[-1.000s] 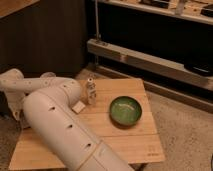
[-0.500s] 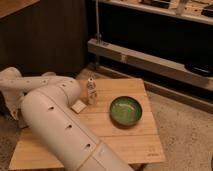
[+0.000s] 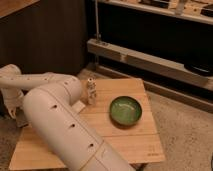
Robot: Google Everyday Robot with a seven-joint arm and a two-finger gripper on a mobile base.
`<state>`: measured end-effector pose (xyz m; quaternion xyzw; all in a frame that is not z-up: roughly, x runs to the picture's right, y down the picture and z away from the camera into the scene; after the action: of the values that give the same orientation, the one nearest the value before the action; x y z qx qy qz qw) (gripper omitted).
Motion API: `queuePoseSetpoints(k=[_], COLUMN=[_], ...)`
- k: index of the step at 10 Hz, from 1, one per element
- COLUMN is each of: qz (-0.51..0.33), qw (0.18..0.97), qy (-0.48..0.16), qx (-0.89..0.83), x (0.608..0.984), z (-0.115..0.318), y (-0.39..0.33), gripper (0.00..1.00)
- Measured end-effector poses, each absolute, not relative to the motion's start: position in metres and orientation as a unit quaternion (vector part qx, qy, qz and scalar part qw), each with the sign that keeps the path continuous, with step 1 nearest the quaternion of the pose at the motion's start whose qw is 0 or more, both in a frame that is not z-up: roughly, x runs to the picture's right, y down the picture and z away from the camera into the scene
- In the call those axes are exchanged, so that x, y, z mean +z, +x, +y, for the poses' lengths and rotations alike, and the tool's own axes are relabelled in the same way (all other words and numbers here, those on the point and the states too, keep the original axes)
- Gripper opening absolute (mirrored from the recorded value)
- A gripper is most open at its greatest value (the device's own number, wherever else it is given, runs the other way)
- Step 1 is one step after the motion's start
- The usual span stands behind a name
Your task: Place the eraser in the ceramic cup
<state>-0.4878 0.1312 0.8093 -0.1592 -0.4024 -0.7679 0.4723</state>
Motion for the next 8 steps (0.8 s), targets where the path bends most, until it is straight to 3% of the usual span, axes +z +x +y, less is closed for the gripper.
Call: queuePoseSetpoints(k=[4, 6, 8], qz=[-0.404, -0.399, -0.388], qw=[0.488, 0.509, 0.516], qy=[-0.209, -0.235, -0.219], qx=[-0.745, -0.726, -0.732], x=[0.826, 0.842, 0.842], z=[0.137, 0.140, 0.131], y=[-0.477, -0.464, -0.459], gripper=[0.04, 0.00, 0.00])
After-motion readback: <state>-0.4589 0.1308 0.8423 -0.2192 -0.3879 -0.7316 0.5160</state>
